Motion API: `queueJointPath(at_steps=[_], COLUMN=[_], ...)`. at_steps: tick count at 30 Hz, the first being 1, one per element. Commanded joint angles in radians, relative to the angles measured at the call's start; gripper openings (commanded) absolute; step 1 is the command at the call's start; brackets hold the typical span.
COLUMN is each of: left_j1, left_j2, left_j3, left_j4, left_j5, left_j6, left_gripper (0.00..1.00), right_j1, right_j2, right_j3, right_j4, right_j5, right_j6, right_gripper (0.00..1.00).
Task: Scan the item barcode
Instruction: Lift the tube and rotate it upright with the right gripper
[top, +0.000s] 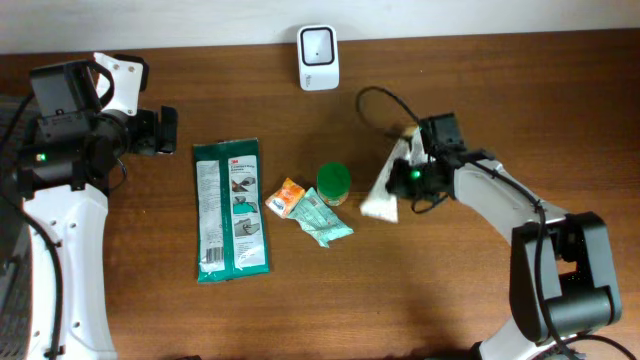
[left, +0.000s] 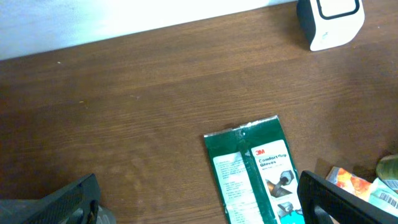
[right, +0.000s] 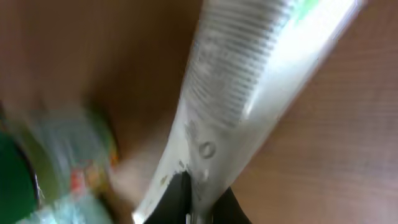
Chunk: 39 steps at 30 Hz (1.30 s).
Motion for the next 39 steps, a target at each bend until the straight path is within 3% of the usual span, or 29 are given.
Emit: queueJointPath(at_steps=[1,3,16,20,23,24,26,31,39], left_j1=[0.003,0.003,0.003,0.003,0.003,0.003,0.003,0.003,0.003], left_j2=[-0.009,-0.009,-0.009,-0.009,-0.009,-0.009,-0.009,-0.009,-0.009], left_j3=[0.015,0.015,0.015,0.015,0.015,0.015,0.015,0.015,0.015], left_j4=[0.002,0.002,0.002,0.002,0.002,0.002,0.002,0.002,0.002], left_j5=[0.014,0.014,0.014,0.014,0.014,0.014,0.014,0.014,0.014], left_j6=[0.012,0.012,0.012,0.012,0.012,0.012,0.012,0.012,0.012], left_gripper=[0.99,0.99,0.99,0.99,0.99,0.99,0.99,0.99,0.99], right_j1=[0.006,0.005,0.005,0.005,0.005,0.005,0.005,-0.026,-0.029], right_j2=[0.009,0.010,0.066,0.071,0.104,0.114,0.117,0.070,-0.190], right_j3=[-0.006,-0.006,-0.007,-0.017,-0.024,-0.024,-0.022,0.043,0.178], right_j4=[-0.168,-0.251,-0.219,-0.198,-0.163,-0.163,-0.163,-0.242,-0.440], right_j5=[-0.064,-0.018,-0.027,-0.027,-0.027,-0.027,-0.027,-0.133,-0.163], right_j6=[-0.329,-0.424,-0.415,-0.388,-0.361,-0.357,-0.334,-0.368,-0.397], right_gripper=[0.04,0.04,0.08,0.21,0.21,0.20,0.05,0.04,0.04])
